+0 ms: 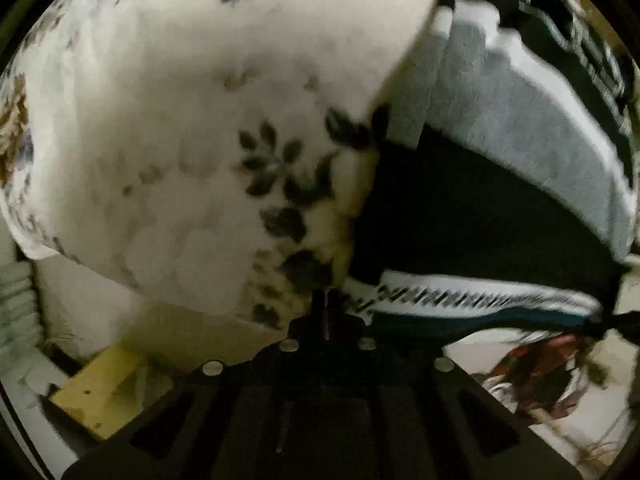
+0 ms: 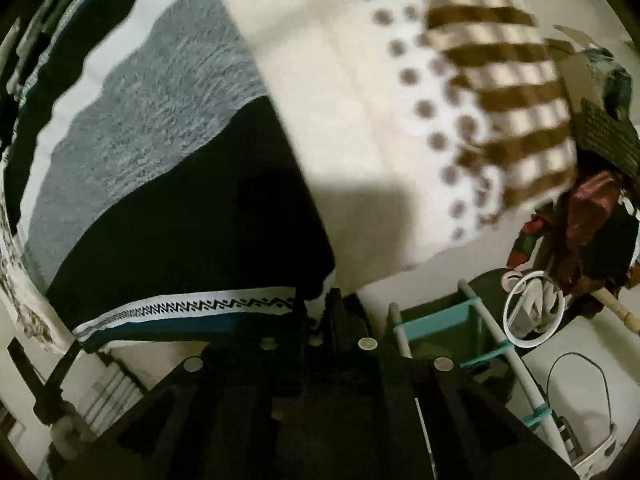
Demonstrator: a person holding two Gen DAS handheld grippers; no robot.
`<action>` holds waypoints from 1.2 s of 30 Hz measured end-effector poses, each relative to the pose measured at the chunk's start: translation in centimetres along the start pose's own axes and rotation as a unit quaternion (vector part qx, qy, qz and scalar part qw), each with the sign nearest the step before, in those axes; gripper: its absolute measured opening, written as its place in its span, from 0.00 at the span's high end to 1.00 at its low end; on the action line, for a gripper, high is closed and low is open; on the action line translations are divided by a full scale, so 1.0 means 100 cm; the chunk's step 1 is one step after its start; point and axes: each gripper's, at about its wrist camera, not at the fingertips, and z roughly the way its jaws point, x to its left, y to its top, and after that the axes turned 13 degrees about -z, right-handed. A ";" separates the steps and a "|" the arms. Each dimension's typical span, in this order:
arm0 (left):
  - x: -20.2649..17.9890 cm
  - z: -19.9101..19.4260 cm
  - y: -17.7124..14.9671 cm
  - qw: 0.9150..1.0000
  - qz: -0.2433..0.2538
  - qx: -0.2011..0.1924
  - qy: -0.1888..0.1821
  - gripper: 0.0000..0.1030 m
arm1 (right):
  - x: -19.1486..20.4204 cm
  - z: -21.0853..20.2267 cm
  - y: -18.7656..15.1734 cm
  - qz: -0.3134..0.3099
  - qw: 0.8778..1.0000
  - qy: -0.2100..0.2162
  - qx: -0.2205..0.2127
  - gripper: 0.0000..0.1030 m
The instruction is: Fold small clothes
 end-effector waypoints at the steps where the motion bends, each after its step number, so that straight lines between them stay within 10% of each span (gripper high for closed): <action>1: 0.004 -0.005 0.004 1.000 -0.004 0.001 -0.019 0.99 | 0.000 0.004 0.006 0.003 1.000 0.010 0.004 0.90; 8: 0.028 -0.016 0.031 0.996 -0.037 0.002 -0.084 0.52 | -0.011 0.000 0.022 0.034 0.997 0.066 0.000 0.53; 16: 0.043 -0.023 0.019 0.990 -0.057 0.026 -0.128 0.48 | -0.020 0.019 0.022 0.035 0.996 0.088 0.010 0.45; 20: 0.020 -0.010 0.010 0.995 -0.013 0.039 -0.089 0.48 | -0.025 0.027 0.023 0.039 0.995 0.089 0.020 0.43; 29: 0.007 -0.015 -0.006 0.996 0.033 0.044 -0.065 0.48 | -0.045 0.039 0.015 0.062 0.992 0.108 0.028 0.43; 31: 0.005 -0.017 -0.008 0.997 0.033 0.040 -0.059 0.75 | -0.045 0.047 0.015 0.060 0.991 0.115 0.040 0.42; 32: 0.004 -0.018 -0.008 0.997 0.033 0.045 -0.055 0.91 | -0.044 0.047 0.014 0.056 0.991 0.114 0.040 0.45; 36: -0.003 -0.042 -0.011 0.998 0.005 0.027 -0.059 0.94 | -0.035 0.034 0.007 0.046 0.991 0.127 0.017 0.86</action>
